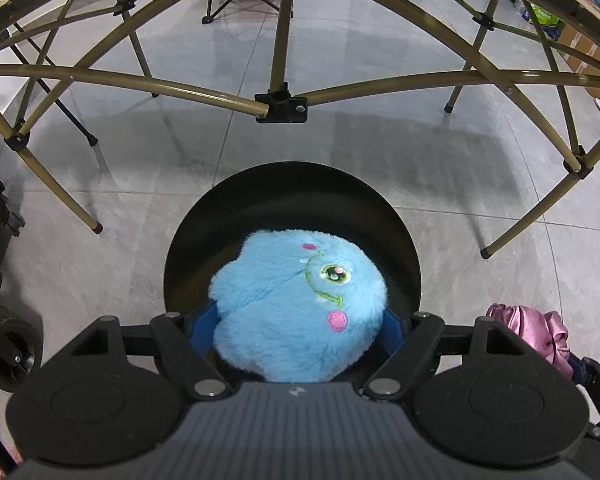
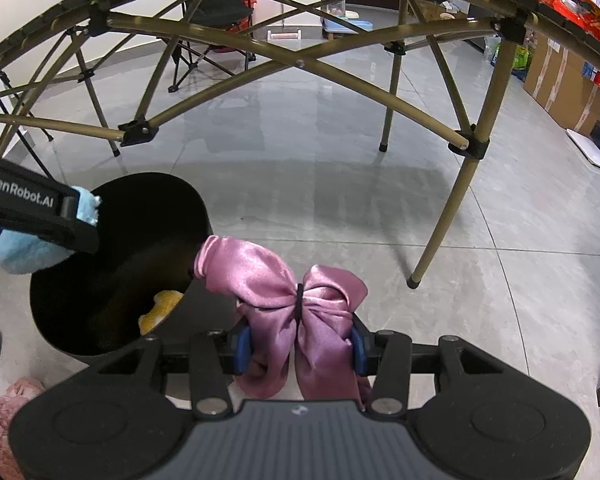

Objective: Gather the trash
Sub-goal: 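Lower the blue plush into the bin and open the left gripper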

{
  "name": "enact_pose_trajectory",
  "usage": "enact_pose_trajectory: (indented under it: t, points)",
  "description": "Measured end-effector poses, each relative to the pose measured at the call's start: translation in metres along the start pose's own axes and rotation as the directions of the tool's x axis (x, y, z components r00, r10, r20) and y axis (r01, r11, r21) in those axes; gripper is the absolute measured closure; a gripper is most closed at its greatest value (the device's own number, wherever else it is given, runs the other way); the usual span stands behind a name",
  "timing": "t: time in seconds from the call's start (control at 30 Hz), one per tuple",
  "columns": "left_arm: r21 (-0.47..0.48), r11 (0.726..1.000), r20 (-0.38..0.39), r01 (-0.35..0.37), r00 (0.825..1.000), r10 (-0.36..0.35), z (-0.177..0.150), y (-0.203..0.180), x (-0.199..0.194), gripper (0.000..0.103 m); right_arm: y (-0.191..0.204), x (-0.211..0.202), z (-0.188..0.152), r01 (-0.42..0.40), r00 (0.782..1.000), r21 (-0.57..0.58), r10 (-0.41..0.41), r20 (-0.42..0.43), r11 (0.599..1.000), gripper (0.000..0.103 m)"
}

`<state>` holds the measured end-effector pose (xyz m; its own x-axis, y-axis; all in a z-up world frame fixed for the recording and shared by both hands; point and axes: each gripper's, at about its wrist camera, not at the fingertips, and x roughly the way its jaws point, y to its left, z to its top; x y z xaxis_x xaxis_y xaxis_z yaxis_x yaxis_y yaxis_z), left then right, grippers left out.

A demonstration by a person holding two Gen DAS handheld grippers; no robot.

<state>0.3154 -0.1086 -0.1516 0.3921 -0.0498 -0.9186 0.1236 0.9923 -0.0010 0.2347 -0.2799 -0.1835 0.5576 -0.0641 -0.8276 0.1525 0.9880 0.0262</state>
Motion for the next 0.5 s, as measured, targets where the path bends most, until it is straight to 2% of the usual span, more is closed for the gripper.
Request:
enact_pose_trajectory:
  t: [0.23,0.33,0.37,0.5]
  points:
    - [-0.012,1.000,-0.008,0.001,1.000,-0.001,0.0036,-0.0018,0.0037,0.022,0.0020,0.0019,-0.0002,0.005,1.000,-0.005,-0.005,-0.005,1.000,0.058]
    - [-0.012,1.000,-0.008,-0.007,1.000,0.007,0.0038,-0.0025,0.0037,0.010,0.0010,0.0021,-0.0006,0.006,1.000,-0.004,-0.006,-0.006,1.000,0.058]
    - [-0.014,1.000,-0.008,-0.010,1.000,0.010,0.0041,-0.0028,0.0038,0.000,0.0007,0.0022,-0.0003,0.006,1.000,-0.003,-0.006,-0.007,1.000,0.058]
    - [-0.017,1.000,-0.003,-0.026,1.000,0.026,0.0043,-0.0031,0.0030,0.000,0.0005,0.0022,-0.0004,0.005,1.000,-0.003,-0.005,-0.006,1.000,0.058]
